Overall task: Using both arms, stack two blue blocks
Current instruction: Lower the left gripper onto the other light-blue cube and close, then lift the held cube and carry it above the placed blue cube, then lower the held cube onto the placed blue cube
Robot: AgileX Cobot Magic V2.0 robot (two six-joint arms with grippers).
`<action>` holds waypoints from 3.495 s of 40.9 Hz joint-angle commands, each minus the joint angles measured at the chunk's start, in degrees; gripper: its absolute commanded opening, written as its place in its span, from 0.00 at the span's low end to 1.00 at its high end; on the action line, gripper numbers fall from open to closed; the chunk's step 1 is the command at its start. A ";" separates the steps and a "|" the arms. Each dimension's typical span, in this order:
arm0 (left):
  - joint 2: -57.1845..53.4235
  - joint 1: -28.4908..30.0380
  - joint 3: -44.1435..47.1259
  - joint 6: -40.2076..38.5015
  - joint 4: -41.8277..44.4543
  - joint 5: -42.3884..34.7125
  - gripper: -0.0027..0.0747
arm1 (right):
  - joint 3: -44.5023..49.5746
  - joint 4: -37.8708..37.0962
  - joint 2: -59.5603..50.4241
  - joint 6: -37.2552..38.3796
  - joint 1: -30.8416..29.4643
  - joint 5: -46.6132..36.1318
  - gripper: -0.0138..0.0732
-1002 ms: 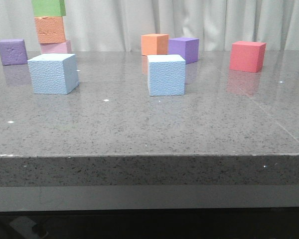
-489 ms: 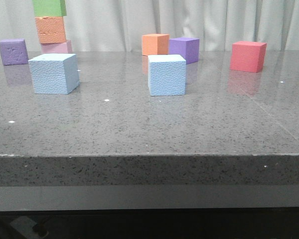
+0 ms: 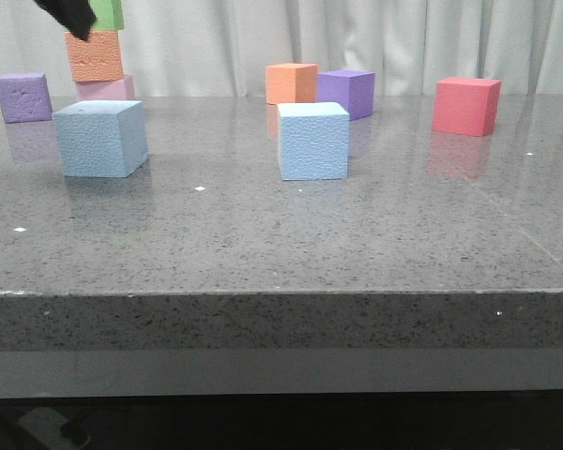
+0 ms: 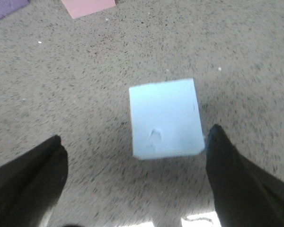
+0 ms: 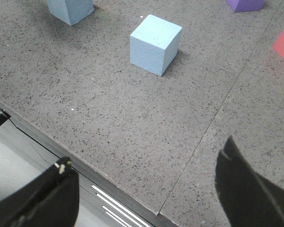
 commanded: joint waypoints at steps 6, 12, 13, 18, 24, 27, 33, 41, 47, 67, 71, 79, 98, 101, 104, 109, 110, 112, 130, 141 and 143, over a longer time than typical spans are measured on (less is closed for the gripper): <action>6.58 -0.18 -9.96 -2.99 -2.30 -1.14 0.80 | -1.35 -0.76 -0.25 -0.59 -0.31 -3.76 0.84; 9.25 0.08 -10.85 -4.69 -1.79 -1.35 0.80 | -1.35 -0.76 -0.25 -0.59 -0.31 -3.76 0.84; 9.69 0.21 -10.85 -5.20 -1.62 -1.59 0.80 | -1.35 -0.76 -0.25 -0.59 -0.31 -3.76 0.84; 11.30 0.91 -10.85 -5.69 -2.04 -1.76 0.80 | -1.35 -0.76 -0.25 -0.59 -0.31 -3.76 0.84; 12.82 0.91 -10.85 -5.69 -1.84 -1.98 0.80 | -1.35 -0.76 -0.25 -0.59 -0.31 -3.76 0.84; 13.47 0.91 -10.85 -5.69 -1.84 -2.66 0.80 | -1.35 -0.76 -0.25 -0.59 -0.31 -3.76 0.84; 14.60 0.91 -10.85 -5.69 -1.59 -3.11 0.79 | -1.35 -0.76 -0.25 -0.59 -0.31 -3.76 0.84; 15.93 0.91 -10.85 -5.69 -0.10 -2.86 0.79 | -1.35 -0.76 -0.25 -0.59 -0.31 -3.76 0.84; 16.07 0.91 -10.85 -5.69 -0.50 -2.11 0.77 | -1.35 -0.76 -0.25 -0.59 -0.31 -3.76 0.84; 15.83 0.91 -20.10 19.26 -15.22 6.80 0.53 | -1.35 -0.76 -0.25 -0.59 -0.31 -3.76 0.84; 15.83 0.91 -25.33 34.67 -26.99 9.99 0.53 | -1.35 -0.76 -0.25 -0.59 -0.31 -3.76 0.84; 15.83 -0.17 -30.61 60.94 -43.40 15.35 0.53 | -1.35 -0.76 -0.25 -0.59 -0.31 -3.76 0.84; 16.17 -7.39 -30.75 72.53 -40.51 7.23 0.53 | -1.35 -0.76 -0.25 -0.59 -0.31 -3.76 0.84; 16.17 -7.89 -30.75 72.53 -39.52 7.09 0.53 | -1.35 -0.76 -0.25 -0.59 -0.31 -3.76 0.84; 16.27 -8.23 -30.75 72.53 -39.25 6.22 0.53 | -1.35 -0.76 -0.25 -0.59 -0.31 -3.76 0.84; 16.25 -8.23 -30.75 72.53 -39.14 4.63 0.53 | -1.35 -0.76 -0.25 -0.59 -0.31 -3.76 0.84; 16.25 -8.23 -30.75 72.53 -39.14 4.50 0.53 | -1.35 -0.76 -0.25 -0.59 -0.31 -3.76 0.84; 16.25 -8.23 -30.75 72.53 -38.98 4.61 0.53 | -1.35 -0.76 -0.25 -0.59 -0.31 -3.76 0.84; 20.44 -8.92 -34.27 72.11 -38.85 5.02 0.53 | -1.35 -0.76 -0.25 -0.59 -0.31 -3.76 0.84; 22.08 -9.33 -35.16 72.74 -37.45 5.72 0.53 | -1.35 -0.76 -0.25 -0.59 -0.31 -3.76 0.84; 22.08 -9.33 -35.16 72.88 -37.20 5.85 0.53 | -1.35 -0.76 -0.25 -0.59 -0.31 -3.76 0.84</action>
